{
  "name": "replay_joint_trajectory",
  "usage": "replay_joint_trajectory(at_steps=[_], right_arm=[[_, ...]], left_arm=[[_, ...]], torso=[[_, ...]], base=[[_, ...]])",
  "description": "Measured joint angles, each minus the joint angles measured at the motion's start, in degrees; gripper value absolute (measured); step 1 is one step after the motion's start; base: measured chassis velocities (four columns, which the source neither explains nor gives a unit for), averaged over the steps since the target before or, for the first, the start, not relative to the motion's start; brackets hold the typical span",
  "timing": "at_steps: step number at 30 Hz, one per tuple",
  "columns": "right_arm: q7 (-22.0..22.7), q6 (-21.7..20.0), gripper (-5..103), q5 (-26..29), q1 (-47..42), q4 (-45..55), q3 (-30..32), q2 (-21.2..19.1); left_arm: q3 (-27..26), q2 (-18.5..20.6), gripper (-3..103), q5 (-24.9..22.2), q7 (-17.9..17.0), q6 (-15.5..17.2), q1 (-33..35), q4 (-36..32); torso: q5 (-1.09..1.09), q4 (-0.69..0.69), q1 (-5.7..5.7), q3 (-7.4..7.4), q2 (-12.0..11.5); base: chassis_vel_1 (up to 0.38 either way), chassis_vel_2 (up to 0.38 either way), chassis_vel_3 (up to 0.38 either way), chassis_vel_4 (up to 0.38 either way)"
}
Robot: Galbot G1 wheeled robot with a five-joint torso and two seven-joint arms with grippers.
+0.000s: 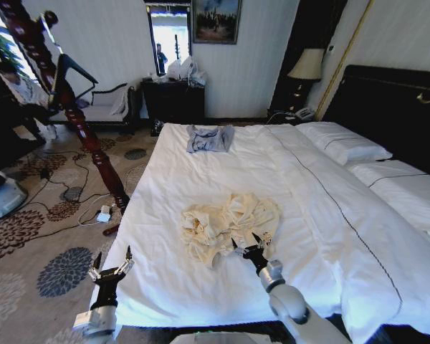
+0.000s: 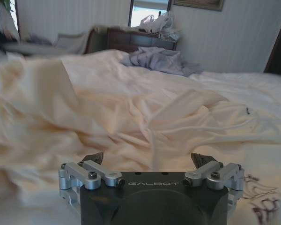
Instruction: Pick up the clothes from the bed and hang them on the clothes hanger.
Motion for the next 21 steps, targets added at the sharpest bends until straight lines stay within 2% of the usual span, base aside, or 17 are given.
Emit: replay_joint_trajectory(at_steps=[1,4,6,8,11,18,19,21], right_arm=[[0.00,0.00,100,0.00,0.00,0.00,0.00,0.00],[2.93,-1.13,100,-4.54,1.47,-2.41,-0.57,-0.64],[3.36,-1.22,100,-4.50,1.55,-2.57,-0.59,-0.74],[4.70,-1.36,100,-1.00,1.55,-2.24,-0.60,-1.04],[5.06,-1.17,100,0.79,1.51,-1.70,-0.59,-1.09],[6.00,0.09,100,0.39,2.58,-2.16,-0.91,0.40],[6.54,-0.12,103,-0.05,2.80,-2.69,-1.02,1.02],[7.05,-0.44,100,-0.46,2.87,-3.17,-1.12,1.56]], left_arm=[[0.00,0.00,100,0.00,0.00,0.00,0.00,0.00],[0.29,-0.23,100,0.29,-0.01,0.17,-0.55,0.36],[0.29,-0.24,100,0.32,-0.01,0.17,-0.63,0.45],[0.26,-0.31,100,0.35,-0.03,0.18,-0.95,1.00],[0.27,-0.43,100,0.46,-0.04,0.16,-1.05,1.36],[0.88,-1.00,100,1.53,-0.04,0.26,-1.91,1.68],[1.03,-1.07,100,1.82,-0.04,0.33,-2.05,1.69],[1.12,-1.08,100,2.05,-0.04,0.42,-2.12,1.69]], torso=[[0.00,0.00,0.00,0.00,0.00],[0.00,-0.02,0.01,0.00,0.00],[0.00,-0.02,0.00,0.00,0.00],[-0.01,-0.02,0.00,0.00,0.00],[-0.01,-0.02,0.00,0.00,0.00],[-0.01,-0.01,0.00,0.00,0.00],[0.00,-0.01,0.00,0.00,0.00],[-0.01,-0.01,0.00,0.00,0.00]], base=[[0.000,0.000,0.000,0.000],[0.000,0.000,0.000,0.000],[0.000,0.000,0.000,0.000],[0.000,0.000,0.000,0.000],[0.000,0.000,0.000,0.000],[0.000,0.000,0.000,0.000],[0.000,0.000,0.000,0.000],[0.000,0.000,0.000,0.000]])
